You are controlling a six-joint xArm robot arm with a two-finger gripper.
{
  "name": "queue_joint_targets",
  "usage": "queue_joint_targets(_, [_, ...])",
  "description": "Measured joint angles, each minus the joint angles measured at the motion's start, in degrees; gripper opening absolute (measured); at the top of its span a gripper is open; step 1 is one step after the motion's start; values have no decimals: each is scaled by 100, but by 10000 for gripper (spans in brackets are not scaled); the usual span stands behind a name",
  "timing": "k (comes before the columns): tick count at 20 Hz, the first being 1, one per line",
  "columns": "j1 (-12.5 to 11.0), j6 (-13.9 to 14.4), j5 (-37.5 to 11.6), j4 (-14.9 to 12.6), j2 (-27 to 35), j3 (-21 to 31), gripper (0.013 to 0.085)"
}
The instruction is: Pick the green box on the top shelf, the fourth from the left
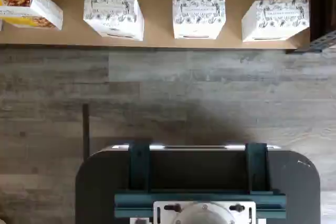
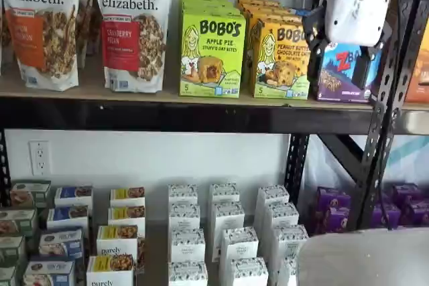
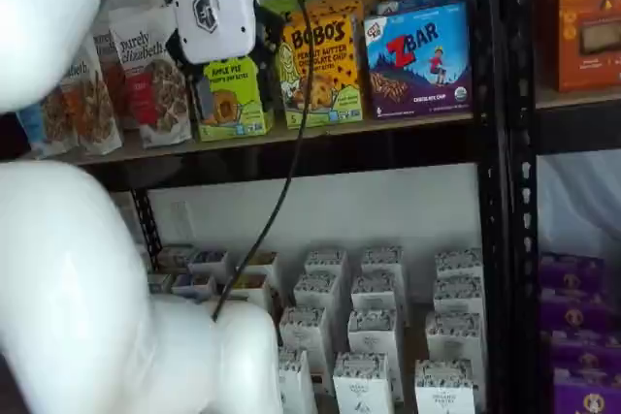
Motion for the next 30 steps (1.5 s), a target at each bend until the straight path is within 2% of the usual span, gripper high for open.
queue_joint_targets(1, [-81,-50,-51,88,-35,32,850])
queue_joint_targets(2, [-318,-175,-186,332,-124,115,850])
queue_joint_targets(3, [-403,-231,-240,435,-158,145,850])
queue_joint_targets(9, [-400,-235,-309,476,-175,168,850])
queue_joint_targets(14, [-150,-39,-549,400,-205,225,850])
queue_joint_targets(20, [412,427,-972,181,-183,306,850])
queue_joint_targets(25, [603,597,-1315,187,-97,315,850])
queue_joint_targets(27, [586,595,-1413,277,-32,286,850])
queue_joint_targets(30, [793,747,-1623,127,42,254,850])
